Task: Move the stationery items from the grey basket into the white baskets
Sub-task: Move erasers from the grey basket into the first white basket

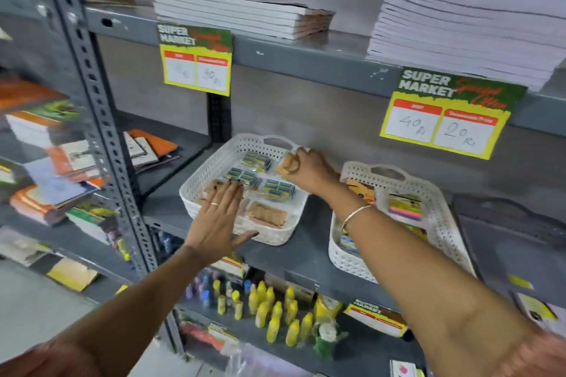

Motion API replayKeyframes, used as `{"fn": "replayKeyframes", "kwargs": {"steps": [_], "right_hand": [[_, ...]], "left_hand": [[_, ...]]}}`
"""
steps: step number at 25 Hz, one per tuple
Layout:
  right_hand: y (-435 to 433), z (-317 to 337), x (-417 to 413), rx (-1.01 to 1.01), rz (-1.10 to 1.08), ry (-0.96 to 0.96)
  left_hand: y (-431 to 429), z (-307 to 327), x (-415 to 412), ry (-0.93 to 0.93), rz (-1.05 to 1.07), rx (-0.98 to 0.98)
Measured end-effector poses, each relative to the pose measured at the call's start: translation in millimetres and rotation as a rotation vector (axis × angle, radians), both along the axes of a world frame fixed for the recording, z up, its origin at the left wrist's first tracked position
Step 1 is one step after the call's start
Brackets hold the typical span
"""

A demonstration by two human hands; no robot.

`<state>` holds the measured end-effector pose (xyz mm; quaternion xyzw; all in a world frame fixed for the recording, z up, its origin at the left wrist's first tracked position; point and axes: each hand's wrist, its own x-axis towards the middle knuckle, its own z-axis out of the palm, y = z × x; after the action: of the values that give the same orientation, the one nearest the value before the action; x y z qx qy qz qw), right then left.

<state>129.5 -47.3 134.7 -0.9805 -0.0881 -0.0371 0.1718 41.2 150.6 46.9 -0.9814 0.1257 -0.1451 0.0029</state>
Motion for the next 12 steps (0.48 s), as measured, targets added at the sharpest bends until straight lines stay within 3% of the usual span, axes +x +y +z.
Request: {"fn": "replayKeyframes", "kwargs": {"steps": [4, 12], "right_hand": [[44, -37, -8, -0.047, 0.109, 0.156], [55, -59, -12, -0.254, 0.169, 0.186]], "left_hand": [[27, -7, 1, 0.064, 0.011, 0.038], [26, -20, 9, -0.098, -0.06, -0.055]]}}
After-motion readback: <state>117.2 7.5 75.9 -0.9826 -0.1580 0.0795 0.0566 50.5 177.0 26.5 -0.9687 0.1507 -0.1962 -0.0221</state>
